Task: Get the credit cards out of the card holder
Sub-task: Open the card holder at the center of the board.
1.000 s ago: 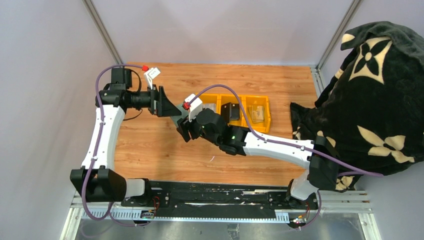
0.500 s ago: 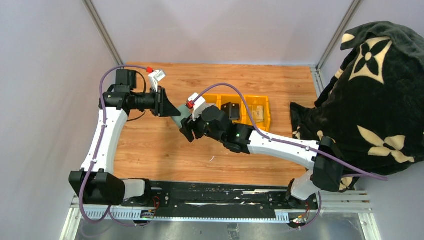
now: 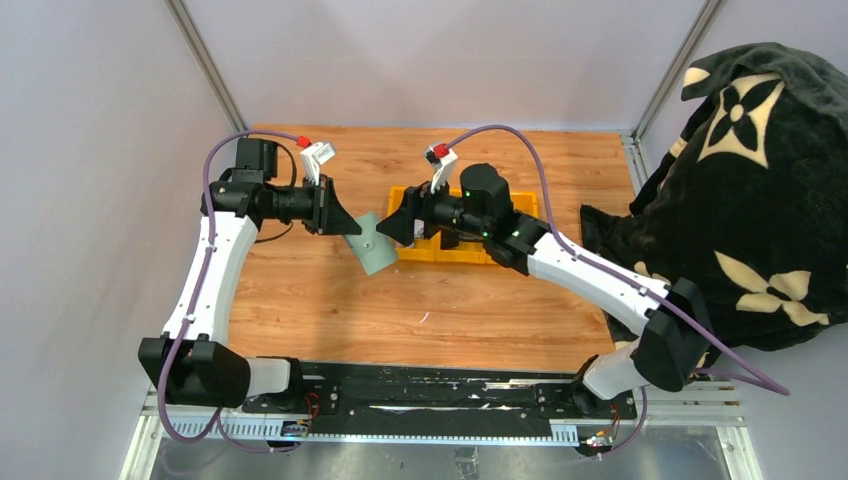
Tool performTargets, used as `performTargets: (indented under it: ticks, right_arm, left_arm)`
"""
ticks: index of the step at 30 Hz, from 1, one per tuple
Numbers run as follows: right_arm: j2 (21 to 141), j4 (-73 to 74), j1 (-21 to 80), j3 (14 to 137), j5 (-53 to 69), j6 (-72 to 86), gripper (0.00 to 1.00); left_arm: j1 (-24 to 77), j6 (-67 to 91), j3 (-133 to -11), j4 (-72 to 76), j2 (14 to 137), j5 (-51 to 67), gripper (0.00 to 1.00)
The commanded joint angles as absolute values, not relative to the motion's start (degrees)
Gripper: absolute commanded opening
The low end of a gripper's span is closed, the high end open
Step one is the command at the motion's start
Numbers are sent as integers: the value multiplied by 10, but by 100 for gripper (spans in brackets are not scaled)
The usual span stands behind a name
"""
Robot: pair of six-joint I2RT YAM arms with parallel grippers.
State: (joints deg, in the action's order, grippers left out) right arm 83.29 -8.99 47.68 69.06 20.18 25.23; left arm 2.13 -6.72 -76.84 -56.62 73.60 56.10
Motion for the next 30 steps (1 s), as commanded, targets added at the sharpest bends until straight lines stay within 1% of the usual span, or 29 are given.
performTargets:
  ticks: [1,5,8,11,14,16,20,24,27,30]
  right_arm:
    - [797,-82,486,690,198,306,81]
    - [785,-28,517,709,107,302,79]
    - [795,-16,538,729,107,305,77]
    - [819,42,545,766,83,318,75]
    - [822,72,536,771,55,307,88]
    - [822,63,509,761,108,308,91]
    - [827,23,442,737,255,334,91]
    - [826,-103,413,695,393,399,92]
    - [836,-160,412,679,446,438,90]
    - [844,-208,411,665,469,479,88]
  left_arm:
    - [25,-20,-766,-525,716,552,0]
    - [25,63,-727,-424,682,479,0]
    - [25,124,-693,-346,652,422,0]
    - [25,173,-676,-292,639,410,0]
    - [25,197,-679,-279,642,454,0]
    - [25,206,-687,-285,647,494,0]
    - [25,201,-699,-294,645,556,0]
    - [25,206,-699,-278,629,582,0]
    - [25,218,-699,-261,620,593,0]
    - [25,235,-699,-243,615,603,0]
